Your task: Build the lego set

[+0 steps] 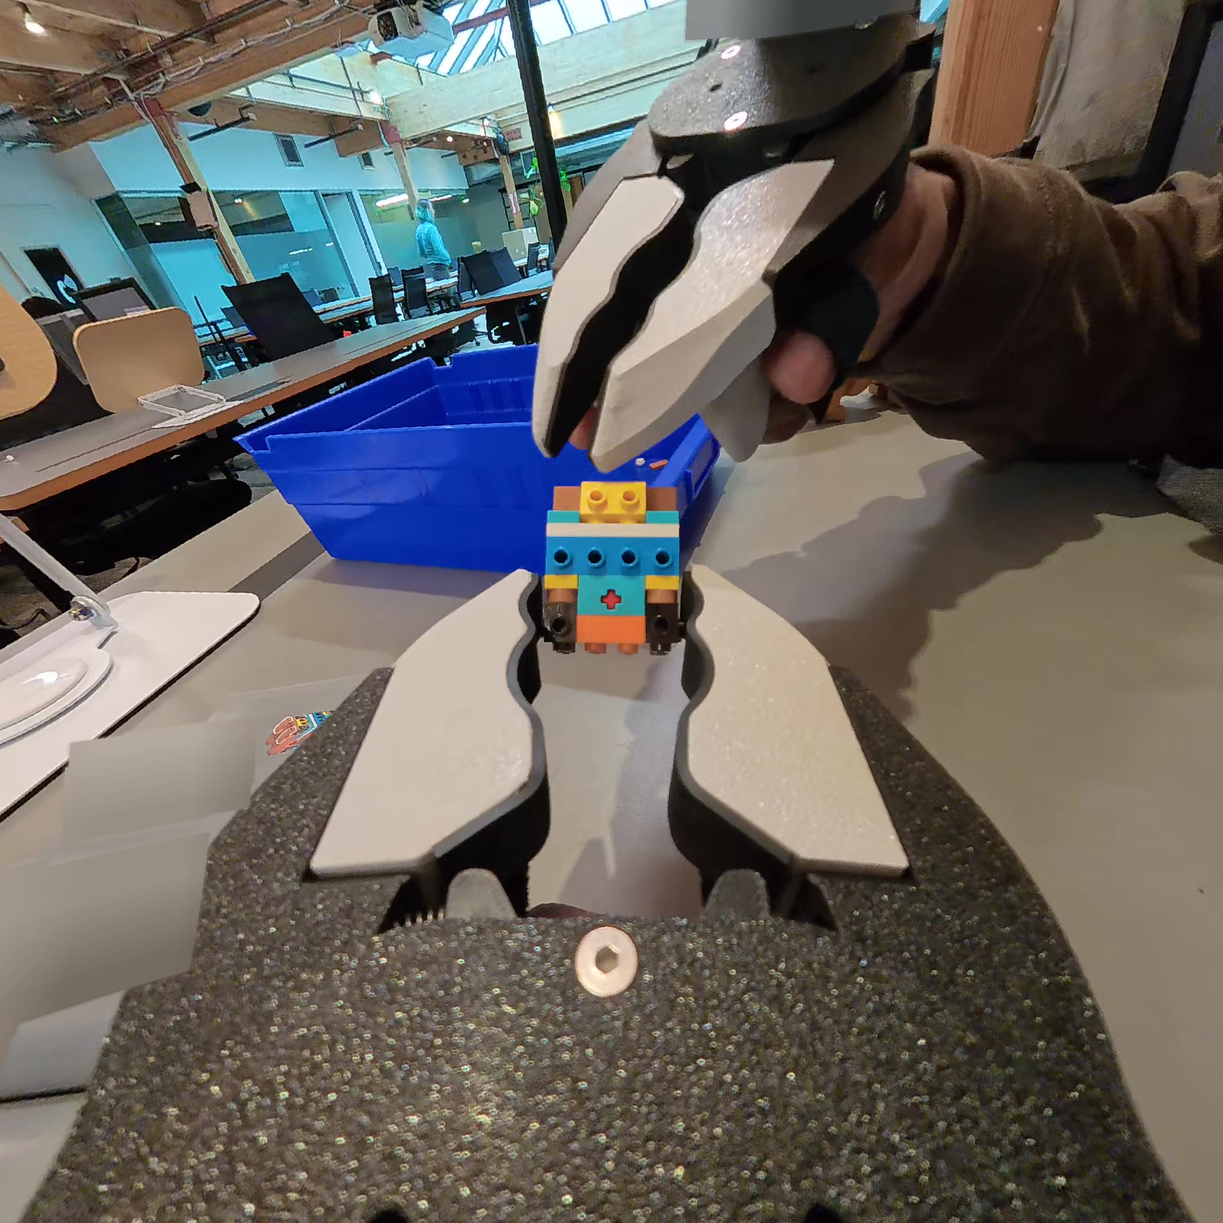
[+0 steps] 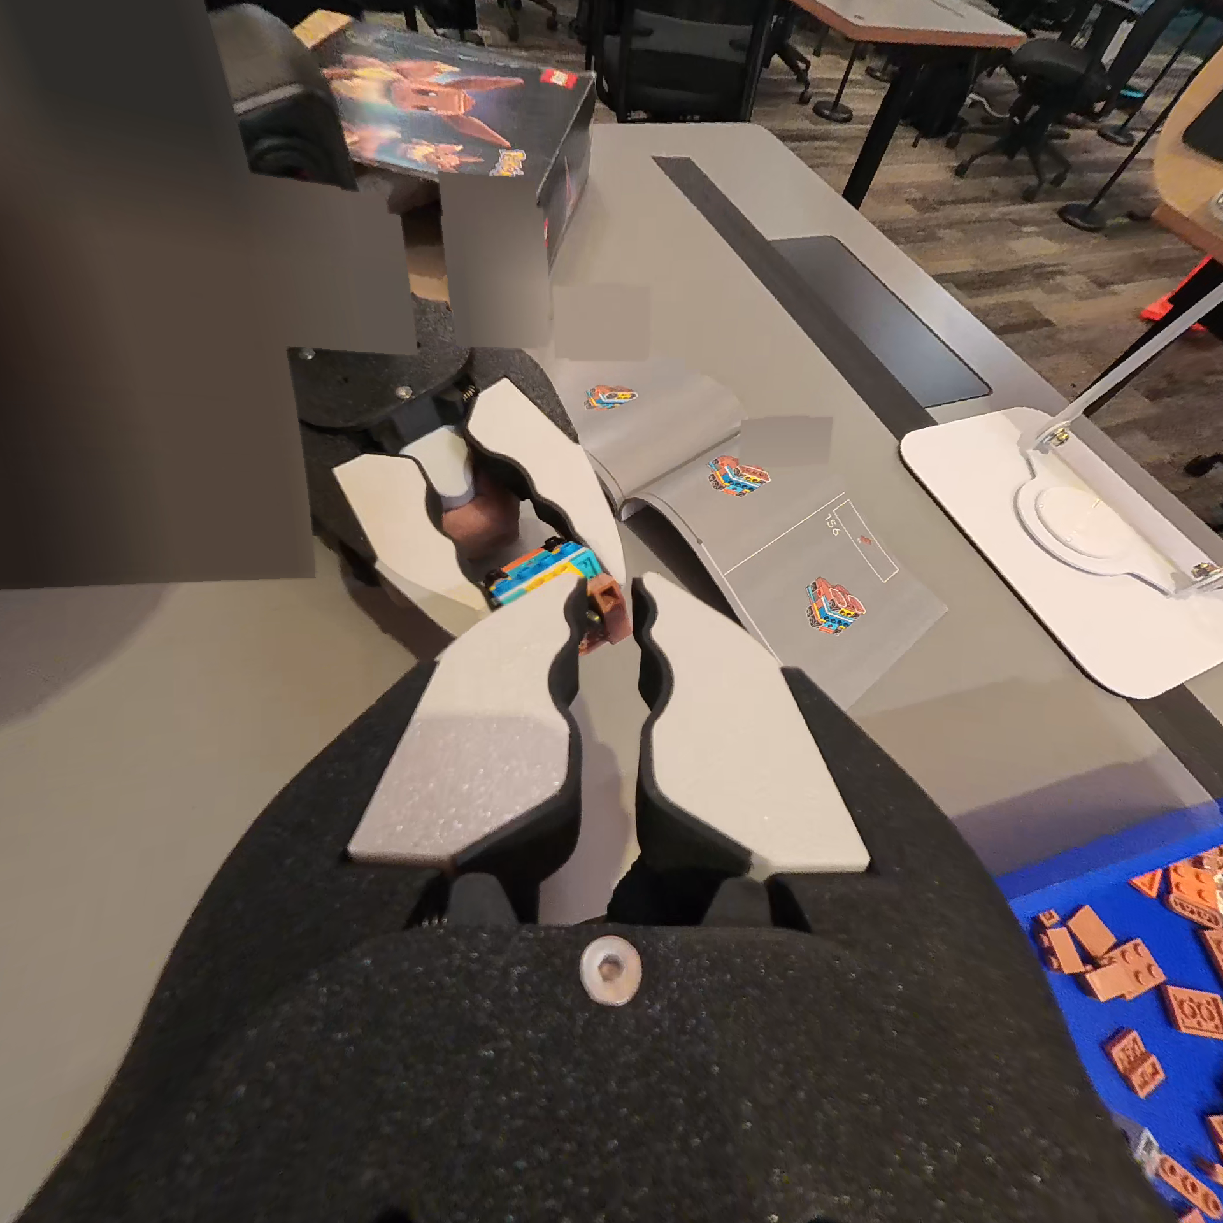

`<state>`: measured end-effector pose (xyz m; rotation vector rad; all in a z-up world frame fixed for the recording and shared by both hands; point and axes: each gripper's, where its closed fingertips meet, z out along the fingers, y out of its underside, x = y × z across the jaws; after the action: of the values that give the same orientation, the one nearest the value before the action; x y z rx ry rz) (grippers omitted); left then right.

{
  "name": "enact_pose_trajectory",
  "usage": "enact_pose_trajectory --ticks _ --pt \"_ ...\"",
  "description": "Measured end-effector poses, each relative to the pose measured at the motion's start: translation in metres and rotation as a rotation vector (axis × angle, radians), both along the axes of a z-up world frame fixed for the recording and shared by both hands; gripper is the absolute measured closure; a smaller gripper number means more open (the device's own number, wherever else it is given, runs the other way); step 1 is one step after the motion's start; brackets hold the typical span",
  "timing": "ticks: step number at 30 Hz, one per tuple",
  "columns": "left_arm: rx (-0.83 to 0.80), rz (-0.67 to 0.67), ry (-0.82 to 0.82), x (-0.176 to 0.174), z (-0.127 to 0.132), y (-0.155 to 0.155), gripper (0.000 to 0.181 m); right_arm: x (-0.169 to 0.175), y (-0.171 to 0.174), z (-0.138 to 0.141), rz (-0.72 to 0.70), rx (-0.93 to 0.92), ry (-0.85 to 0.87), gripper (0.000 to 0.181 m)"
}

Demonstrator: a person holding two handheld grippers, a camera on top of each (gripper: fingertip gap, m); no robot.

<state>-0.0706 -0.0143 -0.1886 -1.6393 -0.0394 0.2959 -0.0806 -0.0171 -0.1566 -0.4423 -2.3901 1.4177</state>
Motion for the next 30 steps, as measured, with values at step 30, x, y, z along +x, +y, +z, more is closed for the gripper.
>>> enact_pose_trajectory --ticks 30 --pt "-0.042 0.119 0.092 -0.011 -0.001 -0.002 0.141 0.004 -0.005 -0.012 -0.216 0.115 -0.127 0.174"
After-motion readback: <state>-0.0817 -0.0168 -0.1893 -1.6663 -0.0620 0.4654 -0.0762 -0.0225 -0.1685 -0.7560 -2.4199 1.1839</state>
